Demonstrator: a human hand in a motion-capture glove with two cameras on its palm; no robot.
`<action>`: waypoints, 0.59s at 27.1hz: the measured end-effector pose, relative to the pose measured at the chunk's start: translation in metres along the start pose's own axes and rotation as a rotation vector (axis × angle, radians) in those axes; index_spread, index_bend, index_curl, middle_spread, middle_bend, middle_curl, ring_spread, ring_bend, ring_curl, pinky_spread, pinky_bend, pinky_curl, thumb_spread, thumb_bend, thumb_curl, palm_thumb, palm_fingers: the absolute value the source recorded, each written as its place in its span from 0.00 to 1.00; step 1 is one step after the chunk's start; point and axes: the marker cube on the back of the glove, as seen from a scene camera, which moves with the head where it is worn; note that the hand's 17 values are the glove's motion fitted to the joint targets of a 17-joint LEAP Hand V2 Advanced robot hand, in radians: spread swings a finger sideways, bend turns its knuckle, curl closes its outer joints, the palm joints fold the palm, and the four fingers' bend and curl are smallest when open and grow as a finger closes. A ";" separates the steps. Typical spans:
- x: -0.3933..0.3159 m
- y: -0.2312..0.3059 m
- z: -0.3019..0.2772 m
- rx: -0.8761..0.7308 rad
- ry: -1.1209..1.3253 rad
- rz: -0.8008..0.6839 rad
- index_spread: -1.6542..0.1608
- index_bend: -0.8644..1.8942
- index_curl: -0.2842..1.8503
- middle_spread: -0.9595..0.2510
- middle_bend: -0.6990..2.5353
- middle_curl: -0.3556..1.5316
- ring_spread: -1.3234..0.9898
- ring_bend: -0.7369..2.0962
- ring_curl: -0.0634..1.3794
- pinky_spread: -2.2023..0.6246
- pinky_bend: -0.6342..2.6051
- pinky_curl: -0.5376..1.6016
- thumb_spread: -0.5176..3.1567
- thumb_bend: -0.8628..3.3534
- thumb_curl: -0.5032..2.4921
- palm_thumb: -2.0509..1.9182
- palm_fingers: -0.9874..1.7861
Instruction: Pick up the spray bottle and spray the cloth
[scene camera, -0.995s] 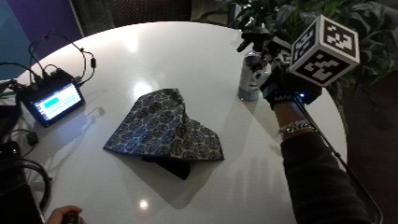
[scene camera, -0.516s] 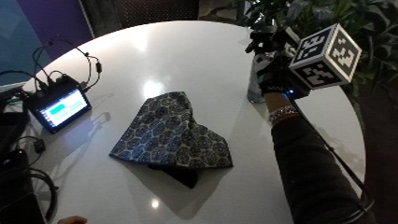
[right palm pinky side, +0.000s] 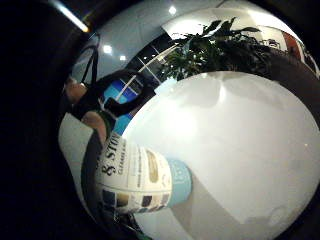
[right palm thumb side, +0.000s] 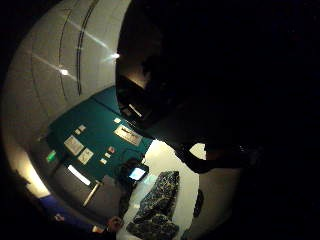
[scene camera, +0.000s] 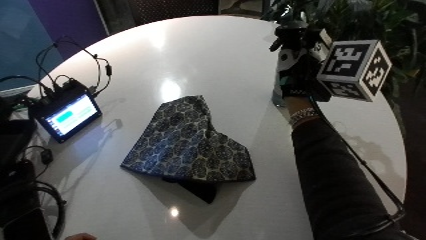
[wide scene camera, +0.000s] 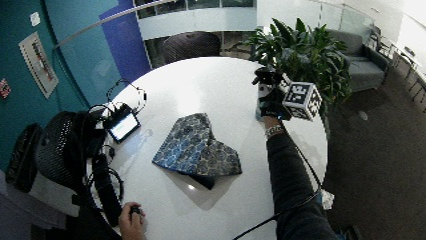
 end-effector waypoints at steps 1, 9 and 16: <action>-0.002 -0.001 -0.001 0.007 0.004 -0.017 0.76 0.38 0.28 0.67 0.30 0.39 0.51 0.41 0.28 0.79 0.29 0.41 0.46 0.23 0.28 0.72 0.81; -0.057 -0.012 -0.028 0.018 0.087 -0.321 0.76 0.38 0.30 0.64 0.33 0.41 0.50 0.43 0.31 0.74 0.30 0.43 0.47 0.22 0.29 0.73 0.82; -0.128 0.006 -0.046 0.117 0.284 -0.724 0.76 0.39 0.32 0.63 0.33 0.42 0.50 0.44 0.32 0.73 0.31 0.43 0.46 0.22 0.30 0.73 0.82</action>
